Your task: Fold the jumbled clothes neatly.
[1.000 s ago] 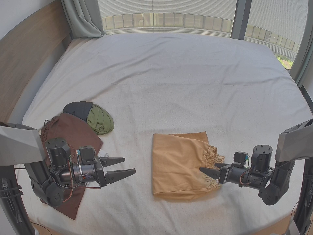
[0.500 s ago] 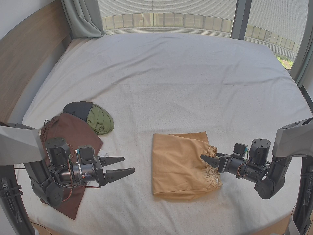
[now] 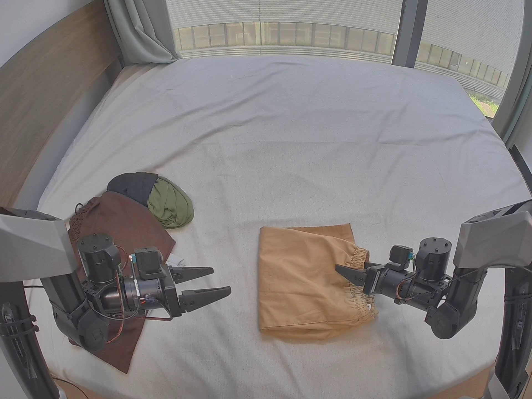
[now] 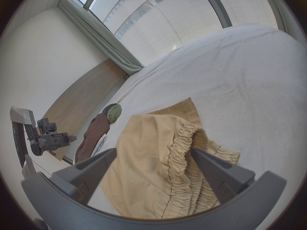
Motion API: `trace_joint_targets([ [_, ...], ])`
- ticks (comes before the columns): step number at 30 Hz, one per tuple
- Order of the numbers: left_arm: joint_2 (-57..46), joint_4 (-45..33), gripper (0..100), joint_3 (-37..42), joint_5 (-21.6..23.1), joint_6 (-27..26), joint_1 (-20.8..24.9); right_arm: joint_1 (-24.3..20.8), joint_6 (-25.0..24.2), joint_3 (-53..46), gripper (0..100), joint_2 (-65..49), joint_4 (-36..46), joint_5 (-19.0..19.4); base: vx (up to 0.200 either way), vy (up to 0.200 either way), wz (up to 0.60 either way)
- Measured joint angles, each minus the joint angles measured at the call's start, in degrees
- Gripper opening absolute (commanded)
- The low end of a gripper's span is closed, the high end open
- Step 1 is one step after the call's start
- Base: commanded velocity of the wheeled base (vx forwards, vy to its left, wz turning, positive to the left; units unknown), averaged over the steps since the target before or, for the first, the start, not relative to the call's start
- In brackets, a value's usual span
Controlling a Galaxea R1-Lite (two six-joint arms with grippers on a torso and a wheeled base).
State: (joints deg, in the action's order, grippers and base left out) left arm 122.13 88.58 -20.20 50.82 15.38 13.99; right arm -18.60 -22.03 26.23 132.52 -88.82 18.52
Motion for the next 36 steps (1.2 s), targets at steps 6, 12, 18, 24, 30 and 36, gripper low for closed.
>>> trace_joint_targets([
  [6,0.0,0.0,100,0.1,0.0,0.0,0.1,0.1,0.1,0.7,0,1.0,0.0,0.0,0.0,0.0,0.0],
  [12,-0.1,0.0,100,0.1,0.0,0.0,0.5,1.2,0.2,0.9,0,1.4,0.0,0.0,0.0,0.0,0.0],
  [18,-0.2,0.0,100,0.1,-0.2,-0.1,0.6,3.9,0.5,0.7,0,0.4,0.1,0.0,0.0,0.0,0.0],
  [24,-0.1,0.0,100,0.1,-0.4,-0.1,0.6,5.6,0.7,0.7,0,-0.2,0.1,-0.2,0.0,0.0,0.0],
  [30,0.2,0.0,100,0.0,-0.4,-0.1,0.6,5.9,0.9,1.0,0,0.4,0.2,-0.7,0.0,0.0,0.0],
  [36,0.3,0.0,100,0.0,-0.4,-0.1,0.6,6.0,1.8,1.2,100,1.2,0.1,-1.0,0.0,0.0,0.0],
])
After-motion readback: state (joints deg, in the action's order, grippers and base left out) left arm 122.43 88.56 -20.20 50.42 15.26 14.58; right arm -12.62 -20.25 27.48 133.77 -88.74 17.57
